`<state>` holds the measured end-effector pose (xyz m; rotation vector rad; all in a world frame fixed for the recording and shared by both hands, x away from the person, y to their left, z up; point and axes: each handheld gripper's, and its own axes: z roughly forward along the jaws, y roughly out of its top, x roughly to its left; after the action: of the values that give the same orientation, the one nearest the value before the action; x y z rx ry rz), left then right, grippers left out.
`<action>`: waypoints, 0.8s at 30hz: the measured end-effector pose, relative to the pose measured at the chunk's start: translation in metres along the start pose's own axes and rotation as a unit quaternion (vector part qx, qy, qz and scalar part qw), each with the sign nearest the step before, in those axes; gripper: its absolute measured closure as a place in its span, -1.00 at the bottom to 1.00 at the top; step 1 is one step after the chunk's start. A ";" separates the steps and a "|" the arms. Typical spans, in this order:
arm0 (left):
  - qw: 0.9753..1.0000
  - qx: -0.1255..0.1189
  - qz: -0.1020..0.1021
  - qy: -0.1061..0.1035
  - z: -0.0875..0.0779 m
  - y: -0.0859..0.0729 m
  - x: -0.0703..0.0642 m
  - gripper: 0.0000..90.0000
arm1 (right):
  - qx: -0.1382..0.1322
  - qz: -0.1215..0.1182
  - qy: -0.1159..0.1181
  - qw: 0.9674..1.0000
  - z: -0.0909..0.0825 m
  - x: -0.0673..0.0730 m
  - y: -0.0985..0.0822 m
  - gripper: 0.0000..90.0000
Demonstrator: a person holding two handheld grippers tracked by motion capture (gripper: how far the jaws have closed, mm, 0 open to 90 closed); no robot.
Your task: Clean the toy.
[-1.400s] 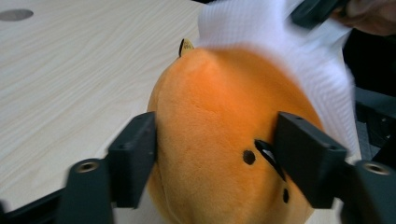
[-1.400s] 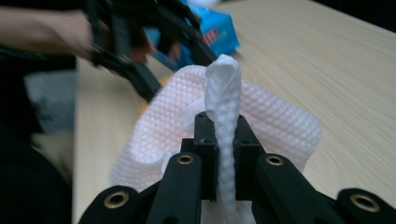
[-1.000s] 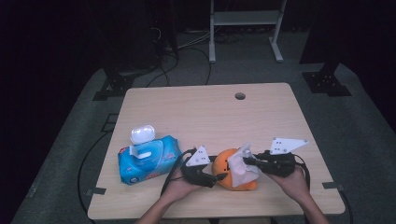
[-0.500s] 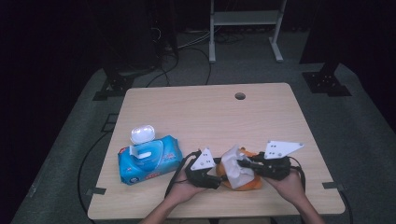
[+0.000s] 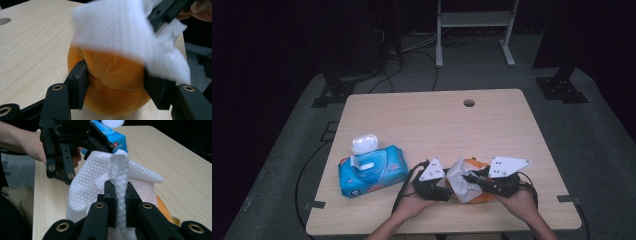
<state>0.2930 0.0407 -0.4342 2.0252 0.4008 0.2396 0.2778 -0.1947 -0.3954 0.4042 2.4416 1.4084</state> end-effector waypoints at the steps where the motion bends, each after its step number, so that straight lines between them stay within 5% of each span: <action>1: 1.000 0.003 0.002 0.002 0.000 0.000 0.000 -0.12 | 0.007 -0.001 0.005 1.000 0.003 0.001 -0.001 0.85; 5: 1.000 0.005 -0.010 -0.003 -0.002 -0.005 0.006 -0.12 | 0.026 0.009 0.025 0.999 -0.001 -0.005 -0.012 0.84; 11: 1.000 0.001 -0.006 -0.011 -0.001 -0.004 0.005 -0.22 | 0.009 0.040 -0.017 0.999 -0.014 -0.020 -0.019 0.83; 14: 1.000 0.002 -0.021 -0.015 0.003 -0.005 0.006 -0.57 | 0.015 0.054 -0.002 0.998 -0.009 -0.023 -0.025 0.82; 16: 1.000 0.004 -0.019 -0.014 0.007 -0.006 0.003 -0.63 | 0.021 0.076 0.035 0.996 -0.006 -0.024 -0.029 0.79; 20: 1.000 -0.002 0.002 -0.008 0.005 -0.002 -0.001 -0.32 | -0.006 0.071 0.026 0.997 -0.011 -0.022 -0.021 0.82; 22: 1.000 -0.002 0.025 -0.006 0.005 -0.001 -0.006 -0.26 | -0.030 0.063 0.033 0.997 -0.008 -0.018 -0.010 0.82; 24: 0.999 0.000 0.052 -0.005 0.005 -0.001 -0.012 -0.24 | -0.027 0.047 0.024 0.998 -0.004 -0.013 -0.005 0.82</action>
<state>0.2836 0.0321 -0.4375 2.0489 0.2902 0.2925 0.2879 -0.2046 -0.3962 0.4852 2.4450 1.5364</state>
